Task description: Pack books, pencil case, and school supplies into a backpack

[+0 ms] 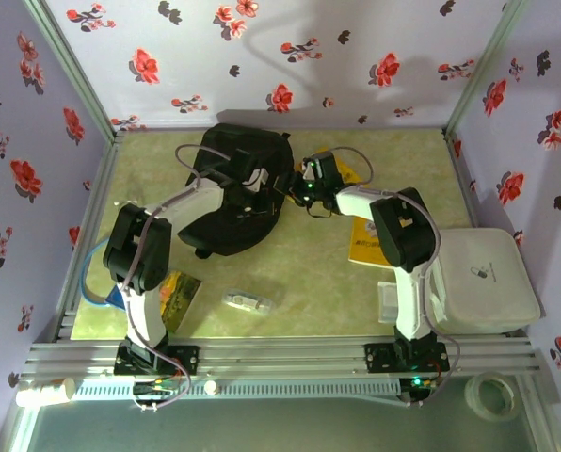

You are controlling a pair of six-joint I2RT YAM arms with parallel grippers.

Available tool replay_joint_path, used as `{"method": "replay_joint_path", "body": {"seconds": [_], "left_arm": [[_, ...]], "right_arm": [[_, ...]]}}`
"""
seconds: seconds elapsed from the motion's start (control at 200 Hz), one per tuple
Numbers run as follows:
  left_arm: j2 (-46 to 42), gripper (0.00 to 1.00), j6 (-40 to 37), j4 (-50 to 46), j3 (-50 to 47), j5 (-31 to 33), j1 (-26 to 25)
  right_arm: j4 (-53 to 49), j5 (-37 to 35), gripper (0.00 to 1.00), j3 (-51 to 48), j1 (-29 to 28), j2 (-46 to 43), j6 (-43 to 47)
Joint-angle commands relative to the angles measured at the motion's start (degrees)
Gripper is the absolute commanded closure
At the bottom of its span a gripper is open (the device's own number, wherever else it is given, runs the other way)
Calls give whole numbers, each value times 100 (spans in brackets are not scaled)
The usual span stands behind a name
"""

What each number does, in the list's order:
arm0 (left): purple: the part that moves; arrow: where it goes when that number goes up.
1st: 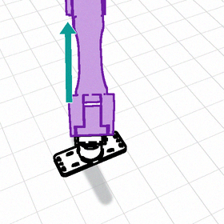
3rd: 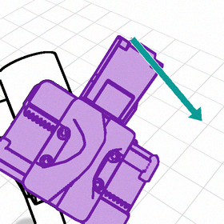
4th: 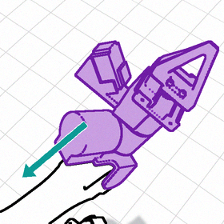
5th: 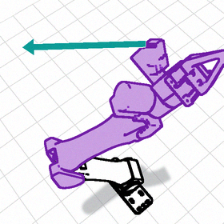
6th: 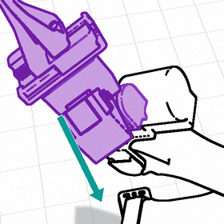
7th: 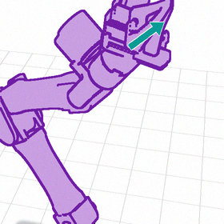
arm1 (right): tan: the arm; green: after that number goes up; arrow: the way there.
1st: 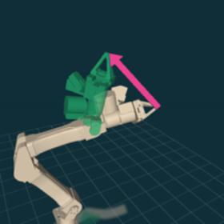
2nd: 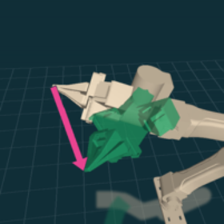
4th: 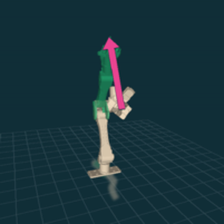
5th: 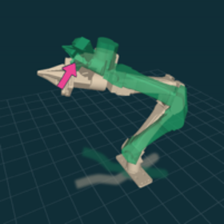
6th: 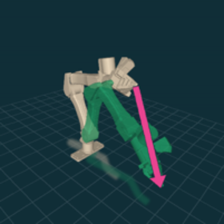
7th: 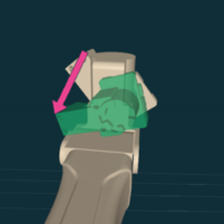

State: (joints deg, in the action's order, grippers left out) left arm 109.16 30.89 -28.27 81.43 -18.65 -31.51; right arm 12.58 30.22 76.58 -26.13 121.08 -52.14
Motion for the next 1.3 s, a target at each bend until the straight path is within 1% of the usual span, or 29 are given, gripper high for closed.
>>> {"method": "replay_joint_path", "body": {"seconds": [0.0, 0.07, 0.155, 0.225, 0.385, 0.56, 0.74, 0.79, 0.895, 0.98, 1.19, 1.25, 1.295], "left_arm": [[-235, 100, -65, -246, -40, 149, -5], [-290, 100, -62, -342, -74, 215, -9], [-363, 100, -75, -460, -171, 240, -6], [-446, 100, -75, -526, -287, 247, -5], [-651, 100, -142, -829, -518, 270, -5], [-874, 100, -247, -1178, -800, 397, -8], [-958, 99, -217, -1198, -901, 394, -5], [-988, 98, -209, -1207, -903, 388, -5], [-1070, 91, -202, -1061, -960, 392, -5], [-1042, 90, -156, -943, -881, 330, -5], [-887, 90, -170, -654, -567, 250, -5], [-853, 83, -176, -568, -506, 257, -3], [-852, 81, -163, -447, -520, 257, 4]], "right_arm": [[-519, -225, 66, 260, -6, 174, 154], [-604, -405, 76, 288, 7, 193, 178], [-703, -638, 84, 327, 20, 203, 176], [-746, -796, 88, 356, 37, 223, 140], [-801, -1128, 92, 402, 55, 267, 23], [-813, -1244, 93, 435, 82, 291, 20], [-567, -988, 93, 343, 82, 307, -5], [-546, -951, 93, 327, 82, 301, -15], [-392, -791, 92, 300, 82, 312, -70], [-288, -655, 92, 302, 81, 329, -142], [-248, -612, 92, 228, 63, 285, -153], [-239, -603, 92, 212, 64, 265, -156], [-241, -596, 92, 192, 64, 256, -156]]}}
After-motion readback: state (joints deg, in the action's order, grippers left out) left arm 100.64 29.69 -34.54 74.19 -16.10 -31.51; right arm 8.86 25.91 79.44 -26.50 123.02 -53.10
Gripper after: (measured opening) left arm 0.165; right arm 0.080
